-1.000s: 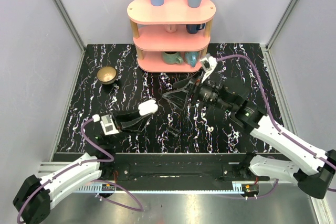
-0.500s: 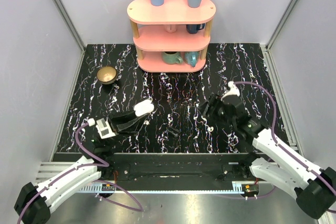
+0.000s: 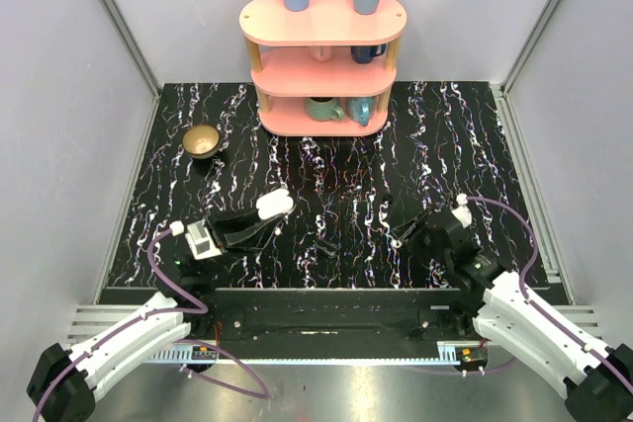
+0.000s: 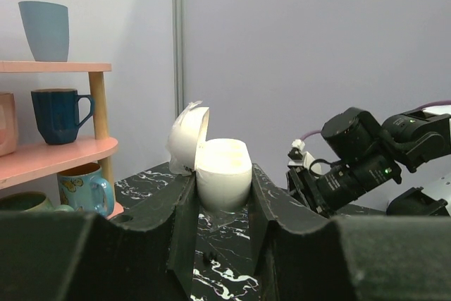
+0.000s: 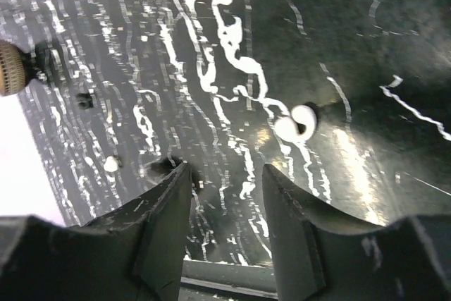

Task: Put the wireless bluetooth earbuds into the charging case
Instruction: Pick up the left earbud from the center of the board.

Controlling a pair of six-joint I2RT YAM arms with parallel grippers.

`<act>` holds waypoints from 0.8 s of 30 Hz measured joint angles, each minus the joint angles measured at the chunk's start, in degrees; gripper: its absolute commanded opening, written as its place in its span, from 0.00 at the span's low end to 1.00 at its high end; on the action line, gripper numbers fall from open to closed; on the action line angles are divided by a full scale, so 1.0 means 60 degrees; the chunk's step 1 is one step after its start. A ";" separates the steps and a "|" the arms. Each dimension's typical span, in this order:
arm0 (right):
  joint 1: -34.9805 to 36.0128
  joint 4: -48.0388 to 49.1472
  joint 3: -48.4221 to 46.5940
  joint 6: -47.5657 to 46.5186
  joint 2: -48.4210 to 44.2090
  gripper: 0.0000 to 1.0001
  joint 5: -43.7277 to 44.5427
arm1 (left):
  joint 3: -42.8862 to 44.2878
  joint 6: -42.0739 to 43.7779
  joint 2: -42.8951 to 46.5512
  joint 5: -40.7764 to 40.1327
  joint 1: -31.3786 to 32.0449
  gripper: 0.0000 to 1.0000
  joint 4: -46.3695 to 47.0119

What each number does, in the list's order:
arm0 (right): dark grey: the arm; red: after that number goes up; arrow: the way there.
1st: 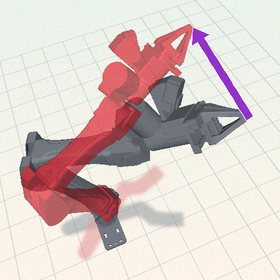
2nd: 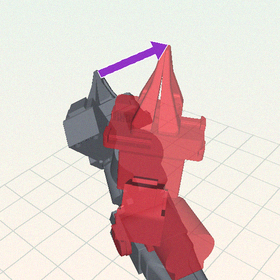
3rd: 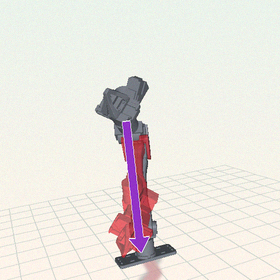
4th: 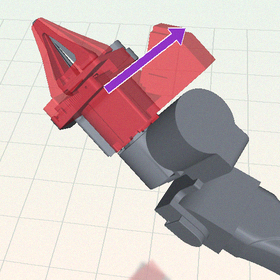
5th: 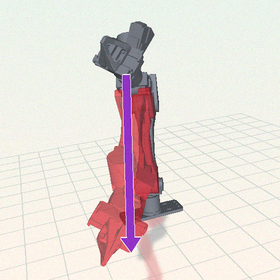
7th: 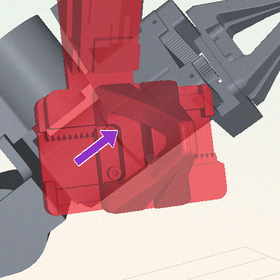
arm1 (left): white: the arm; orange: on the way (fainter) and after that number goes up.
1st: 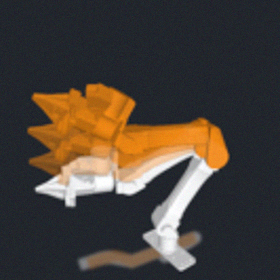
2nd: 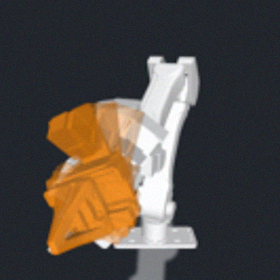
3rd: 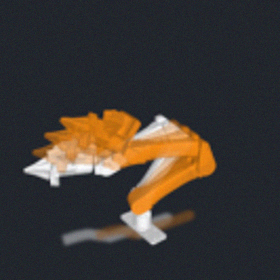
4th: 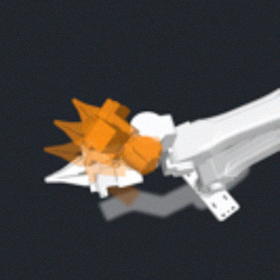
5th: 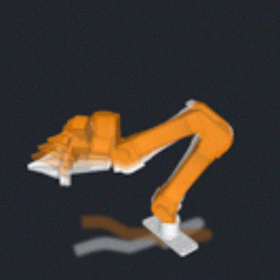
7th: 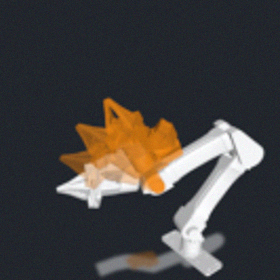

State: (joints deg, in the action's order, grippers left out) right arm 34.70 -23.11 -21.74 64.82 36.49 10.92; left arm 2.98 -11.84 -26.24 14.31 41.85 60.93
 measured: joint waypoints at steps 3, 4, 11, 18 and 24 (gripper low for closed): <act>0.0000 -0.0168 0.0317 0.0404 -0.0011 0.43 0.0240 | -0.0004 0.0000 0.0000 0.0000 0.0000 0.00 -0.0004; 0.0000 -0.0186 0.0382 0.0506 -0.0029 0.40 0.0350 | -0.0004 0.0000 0.0000 0.0000 0.0000 0.00 0.0000; 0.0000 -0.0131 0.0896 0.0914 -0.0029 0.38 0.1140 | -0.0004 -0.0004 0.0000 0.0000 0.0000 0.00 0.0004; 0.0000 0.0430 0.1188 0.1038 0.0681 0.38 0.1333 | -0.0004 -0.0015 -0.0102 0.0000 0.0000 0.00 0.0076; 0.0000 0.0994 0.1330 0.1053 0.1359 0.39 0.1326 | 0.0000 -0.0040 -0.0146 0.0000 0.0000 0.00 0.0124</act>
State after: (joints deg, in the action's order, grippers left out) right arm 34.70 -17.15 -13.76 71.13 44.64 18.87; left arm 2.98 -12.08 -27.11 14.31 41.85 61.67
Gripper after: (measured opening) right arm 0.386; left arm 0.330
